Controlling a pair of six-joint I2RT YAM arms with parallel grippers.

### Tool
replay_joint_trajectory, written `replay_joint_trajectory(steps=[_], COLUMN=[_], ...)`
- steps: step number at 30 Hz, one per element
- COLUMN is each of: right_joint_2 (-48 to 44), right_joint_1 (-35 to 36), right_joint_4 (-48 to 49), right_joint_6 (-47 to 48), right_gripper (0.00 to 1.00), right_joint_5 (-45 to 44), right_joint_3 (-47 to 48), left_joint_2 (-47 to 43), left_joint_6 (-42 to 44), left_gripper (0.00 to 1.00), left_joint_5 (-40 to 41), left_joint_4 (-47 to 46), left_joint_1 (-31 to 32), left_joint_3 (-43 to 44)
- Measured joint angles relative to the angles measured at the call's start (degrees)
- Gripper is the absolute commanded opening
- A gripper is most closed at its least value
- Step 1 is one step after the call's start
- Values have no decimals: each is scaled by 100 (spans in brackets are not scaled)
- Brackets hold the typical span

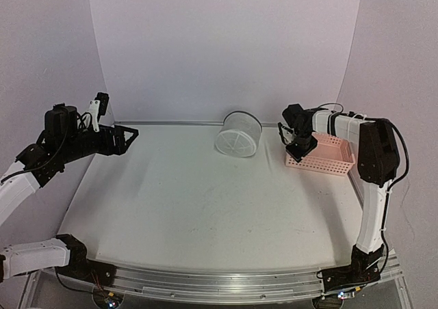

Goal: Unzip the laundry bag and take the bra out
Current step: Move the bin to the center of the board.

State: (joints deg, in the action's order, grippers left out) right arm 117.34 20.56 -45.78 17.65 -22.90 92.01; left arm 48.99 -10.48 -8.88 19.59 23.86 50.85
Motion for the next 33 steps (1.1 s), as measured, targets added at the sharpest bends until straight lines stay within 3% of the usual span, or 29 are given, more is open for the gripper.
replay_joint_trajectory(steps=[7,26,33], right_joint_2=[85,149,149], right_joint_1=[-17,-9,146], right_joint_4=[-13,-103,-275], right_joint_6=[7,-24,-188], right_gripper=[42,9,1], right_joint_5=[68,323,527], right_joint_3=[17,251,328], left_joint_2=[0,-31,-57], left_joint_6=[0,0,2], left_gripper=[100,100,100], left_joint_5=[0,0,0], left_joint_4=[0,0,0], left_joint_1=[0,0,0], left_joint_3=[0,0,0])
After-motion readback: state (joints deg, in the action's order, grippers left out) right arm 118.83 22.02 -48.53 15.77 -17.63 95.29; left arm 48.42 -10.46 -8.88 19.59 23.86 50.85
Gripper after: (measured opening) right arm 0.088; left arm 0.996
